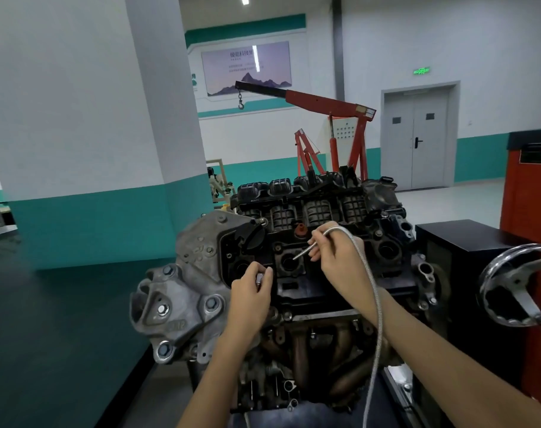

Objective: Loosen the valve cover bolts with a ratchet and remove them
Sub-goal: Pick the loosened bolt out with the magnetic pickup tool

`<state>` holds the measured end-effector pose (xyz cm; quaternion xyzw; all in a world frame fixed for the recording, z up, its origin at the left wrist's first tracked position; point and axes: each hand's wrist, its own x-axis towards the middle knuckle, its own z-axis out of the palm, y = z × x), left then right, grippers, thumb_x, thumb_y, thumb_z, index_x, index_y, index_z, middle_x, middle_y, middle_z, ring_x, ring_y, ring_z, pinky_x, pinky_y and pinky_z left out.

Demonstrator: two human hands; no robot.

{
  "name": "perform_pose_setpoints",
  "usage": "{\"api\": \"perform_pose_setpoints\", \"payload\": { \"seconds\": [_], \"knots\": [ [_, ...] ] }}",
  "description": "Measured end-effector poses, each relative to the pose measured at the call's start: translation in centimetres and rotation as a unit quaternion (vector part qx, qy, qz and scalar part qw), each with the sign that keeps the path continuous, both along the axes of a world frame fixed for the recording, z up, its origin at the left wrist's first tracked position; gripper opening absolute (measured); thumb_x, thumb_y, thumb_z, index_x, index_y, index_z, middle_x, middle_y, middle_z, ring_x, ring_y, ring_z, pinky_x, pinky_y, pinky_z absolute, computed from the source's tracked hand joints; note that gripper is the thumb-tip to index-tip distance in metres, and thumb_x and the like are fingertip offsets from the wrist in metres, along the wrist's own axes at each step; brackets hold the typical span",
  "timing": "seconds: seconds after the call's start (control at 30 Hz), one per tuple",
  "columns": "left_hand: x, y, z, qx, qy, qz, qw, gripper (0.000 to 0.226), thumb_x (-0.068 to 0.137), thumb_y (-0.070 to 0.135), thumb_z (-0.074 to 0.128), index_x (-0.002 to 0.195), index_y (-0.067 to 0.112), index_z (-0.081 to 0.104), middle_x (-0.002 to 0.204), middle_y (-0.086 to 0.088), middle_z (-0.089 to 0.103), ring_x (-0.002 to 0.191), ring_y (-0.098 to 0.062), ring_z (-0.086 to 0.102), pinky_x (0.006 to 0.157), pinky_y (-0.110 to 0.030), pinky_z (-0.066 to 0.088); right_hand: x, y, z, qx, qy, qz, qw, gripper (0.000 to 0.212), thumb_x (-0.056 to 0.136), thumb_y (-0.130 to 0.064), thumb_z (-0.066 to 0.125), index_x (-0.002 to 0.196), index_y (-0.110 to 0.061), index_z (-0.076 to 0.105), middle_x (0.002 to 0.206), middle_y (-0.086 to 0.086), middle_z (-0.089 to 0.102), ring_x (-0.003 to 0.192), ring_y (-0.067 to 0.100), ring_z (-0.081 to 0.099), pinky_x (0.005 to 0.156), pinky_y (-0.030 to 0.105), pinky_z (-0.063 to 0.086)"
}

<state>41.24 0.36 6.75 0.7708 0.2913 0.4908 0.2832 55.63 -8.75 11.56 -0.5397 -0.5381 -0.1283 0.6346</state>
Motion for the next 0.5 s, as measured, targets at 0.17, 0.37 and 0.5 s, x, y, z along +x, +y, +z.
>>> {"api": "perform_pose_setpoints", "payload": {
  "seconds": [0.17,0.37,0.5],
  "knots": [
    [0.0,-0.2,-0.1,0.005,0.017,-0.009,1.0,0.03,0.099,0.026,0.053,0.073,0.011,0.048,0.049,0.005,0.038,0.045,-0.008,0.03,0.047,-0.024,0.026,0.2,2.8,-1.4,-0.065,-0.013,0.012,0.998,0.02,0.098,-0.009,0.051,0.078,-0.008,0.054,0.062,0.003,0.057,0.056,0.01,0.058,0.058,0.021,0.05],
    [-0.1,-0.3,0.0,-0.003,-0.006,-0.019,1.0,0.035,0.1,0.022,0.051,0.068,0.013,0.042,0.042,0.007,0.036,0.042,-0.007,0.03,0.044,-0.02,0.026,-0.3,4.1,-2.6,-0.162,-0.081,-0.011,0.983,0.018,0.098,-0.011,0.051,0.083,-0.003,0.055,0.068,0.001,0.053,0.064,0.021,0.056,0.066,0.037,0.048],
    [0.1,-0.6,-0.1,-0.019,-0.017,-0.008,1.0,0.04,0.102,0.024,0.047,0.064,0.018,0.036,0.043,0.008,0.036,0.041,-0.007,0.03,0.044,-0.019,0.025,-0.8,3.7,-2.1,-0.172,-0.057,-0.012,0.983,0.017,0.098,-0.009,0.051,0.086,0.0,0.059,0.07,0.006,0.056,0.067,0.029,0.06,0.066,0.036,0.049]
  ]
}}
